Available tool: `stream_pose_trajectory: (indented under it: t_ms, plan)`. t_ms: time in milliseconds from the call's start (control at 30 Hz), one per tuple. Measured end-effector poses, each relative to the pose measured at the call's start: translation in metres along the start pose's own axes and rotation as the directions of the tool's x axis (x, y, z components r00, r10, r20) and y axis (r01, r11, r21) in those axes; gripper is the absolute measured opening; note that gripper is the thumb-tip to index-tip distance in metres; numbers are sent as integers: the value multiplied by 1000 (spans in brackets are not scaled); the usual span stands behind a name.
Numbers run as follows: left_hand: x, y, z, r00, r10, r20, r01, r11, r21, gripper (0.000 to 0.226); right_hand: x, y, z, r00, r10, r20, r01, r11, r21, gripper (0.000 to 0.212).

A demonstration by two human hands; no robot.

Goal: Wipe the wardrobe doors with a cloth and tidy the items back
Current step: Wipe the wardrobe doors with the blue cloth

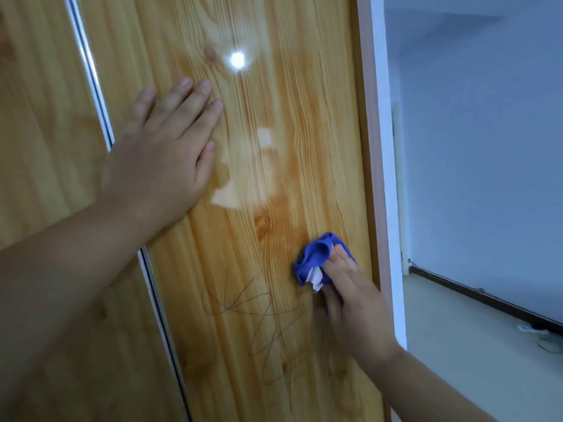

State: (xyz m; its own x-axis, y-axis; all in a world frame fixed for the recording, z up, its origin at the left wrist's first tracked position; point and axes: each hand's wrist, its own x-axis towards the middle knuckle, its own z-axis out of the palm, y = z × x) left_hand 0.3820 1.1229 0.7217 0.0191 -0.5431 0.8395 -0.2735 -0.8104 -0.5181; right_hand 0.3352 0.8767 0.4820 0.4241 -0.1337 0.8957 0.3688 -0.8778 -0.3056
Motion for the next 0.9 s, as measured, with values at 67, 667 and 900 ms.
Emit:
stream_pose_trajectory:
  t_ms: [67,667,900]
  plan:
    - [0,7,-12,997,-34,68,38,998,-59,53,4,-2,-12,1000,-22,-1,22,999,-38,45]
    - [-166,-3,-8,889,256,379,-332,932,149,137,29,-139,45,987,-6,-163,33,985,169,21]
    - [-172,-8,5,894,313,321,-364,925,111,136,-67,-164,116,979,59,-194,-18,978,208,9]
